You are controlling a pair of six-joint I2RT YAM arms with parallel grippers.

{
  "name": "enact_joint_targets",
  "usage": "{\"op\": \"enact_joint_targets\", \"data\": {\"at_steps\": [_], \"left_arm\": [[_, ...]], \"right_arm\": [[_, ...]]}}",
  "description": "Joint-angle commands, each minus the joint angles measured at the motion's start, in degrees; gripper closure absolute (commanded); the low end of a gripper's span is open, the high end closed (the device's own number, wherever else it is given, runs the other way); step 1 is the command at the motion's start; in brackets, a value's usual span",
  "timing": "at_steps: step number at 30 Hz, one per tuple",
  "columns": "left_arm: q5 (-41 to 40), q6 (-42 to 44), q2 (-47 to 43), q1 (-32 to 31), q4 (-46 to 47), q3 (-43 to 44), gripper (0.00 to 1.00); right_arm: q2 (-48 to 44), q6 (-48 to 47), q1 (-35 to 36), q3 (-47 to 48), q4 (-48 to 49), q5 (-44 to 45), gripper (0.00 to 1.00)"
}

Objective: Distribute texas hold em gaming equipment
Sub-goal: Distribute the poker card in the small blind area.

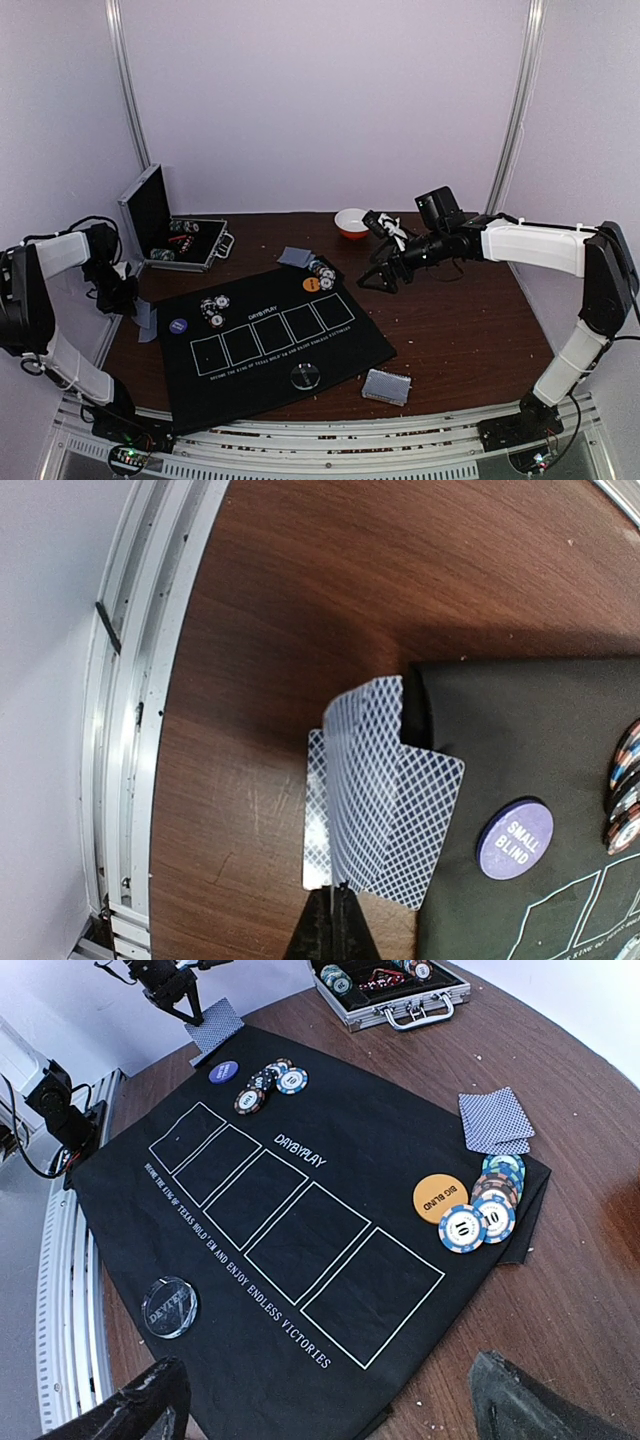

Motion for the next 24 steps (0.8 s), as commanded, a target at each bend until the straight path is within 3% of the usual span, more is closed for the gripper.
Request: {"op": "enact_joint_targets", "data": {"at_steps": [1,16,24], "left_arm": [[1.1,1.0,0.4,0.3,1.8,-0.3,1.00],[0.5,1.3,2.0,0.3,1.1,-0.4,1.00],[-0.3,1.2,2.9,0.3,1.1,0.4,0.77]], "right_arm": [[0.8,-0.7,-0.4,1.6,-1.1,-0.8,0.00],[0.9,-1.3,-0.5,2.2,-2.1,-1.2,0.00],[0.9,-1.4,-0.6,2.5,-2.4,-1.4,0.00]]}}
